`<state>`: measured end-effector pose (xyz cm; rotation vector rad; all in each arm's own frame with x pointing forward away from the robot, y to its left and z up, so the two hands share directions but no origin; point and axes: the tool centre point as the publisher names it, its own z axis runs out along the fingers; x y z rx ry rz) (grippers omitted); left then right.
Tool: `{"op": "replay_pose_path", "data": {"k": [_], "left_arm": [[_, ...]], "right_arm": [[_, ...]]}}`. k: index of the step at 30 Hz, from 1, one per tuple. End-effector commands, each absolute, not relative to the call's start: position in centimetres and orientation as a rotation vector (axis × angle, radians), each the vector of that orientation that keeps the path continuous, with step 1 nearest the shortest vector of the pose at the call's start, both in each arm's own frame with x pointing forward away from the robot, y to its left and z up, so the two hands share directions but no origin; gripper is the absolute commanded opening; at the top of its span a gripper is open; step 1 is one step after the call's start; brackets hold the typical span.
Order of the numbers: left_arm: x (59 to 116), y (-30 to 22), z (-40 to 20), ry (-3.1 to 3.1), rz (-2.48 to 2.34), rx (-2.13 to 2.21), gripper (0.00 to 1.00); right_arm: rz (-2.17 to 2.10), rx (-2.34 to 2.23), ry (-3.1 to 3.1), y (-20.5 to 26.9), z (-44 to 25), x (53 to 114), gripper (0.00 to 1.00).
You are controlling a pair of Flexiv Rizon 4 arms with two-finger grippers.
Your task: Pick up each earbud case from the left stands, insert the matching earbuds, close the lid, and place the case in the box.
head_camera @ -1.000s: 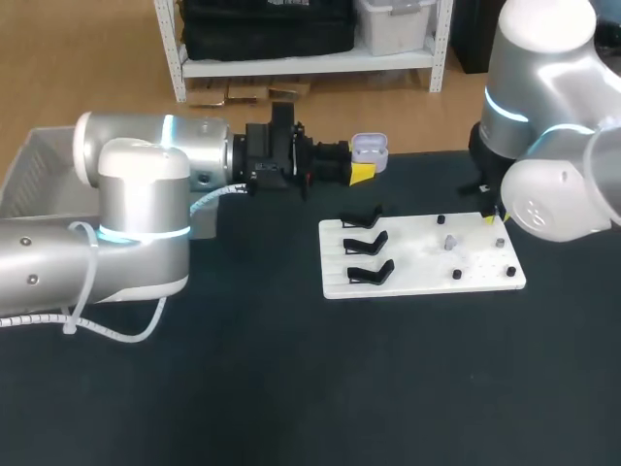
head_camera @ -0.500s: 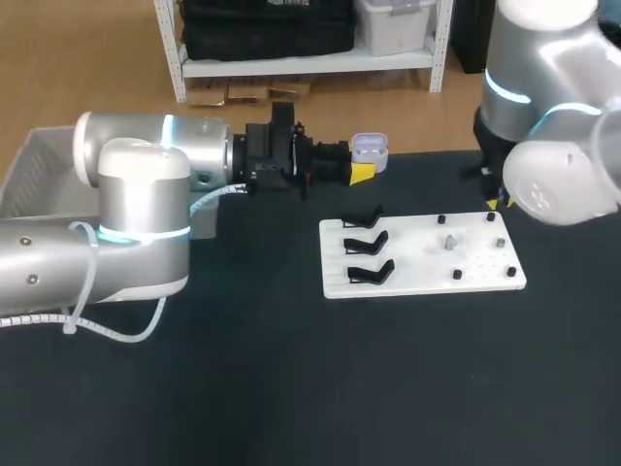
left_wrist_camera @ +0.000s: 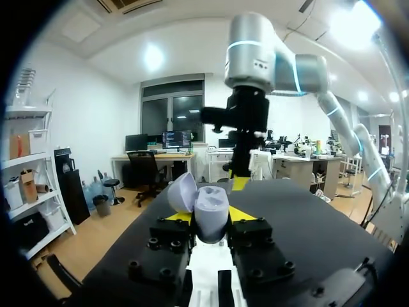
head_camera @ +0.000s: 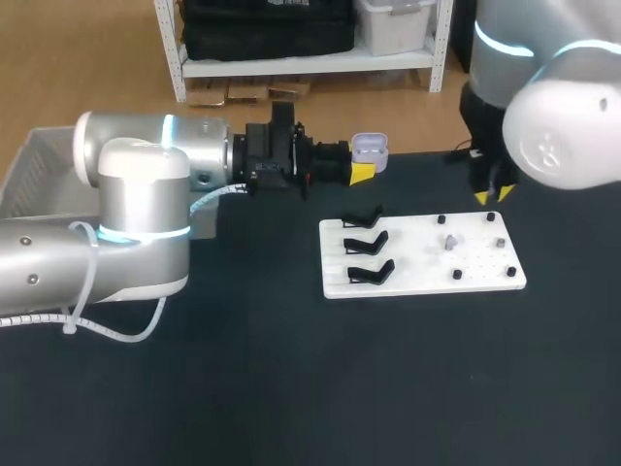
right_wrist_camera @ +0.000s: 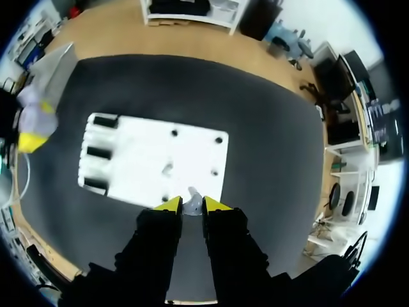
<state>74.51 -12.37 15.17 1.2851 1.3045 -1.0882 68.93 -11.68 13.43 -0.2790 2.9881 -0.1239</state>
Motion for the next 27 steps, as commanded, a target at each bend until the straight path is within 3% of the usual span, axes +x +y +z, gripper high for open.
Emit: {"op": "replay_pose_path", "data": {"k": [1,17,20,27], "left_arm": [[74.5,-12.3,15.0,1.296,-1.087,1.281,0.00],[74.5,-12.3,15.0,1.296,-1.087,1.281,0.00],[74.5,-12.3,15.0,1.296,-1.087,1.281,0.00],[74.5,-12.3,15.0,1.296,-1.087,1.281,0.00]], "right_arm": [[-0.095,-0.281,3.000,-11.1,15.5,66.0,0.00],[-0.080,-0.287,2.994,-10.5,16.0,65.2,0.00],[-0.146,0.205,2.978,-9.0,17.3,66.8,0.00],[-0.114,0.712,2.774,-5.7,19.5,67.8,0.00]]}}
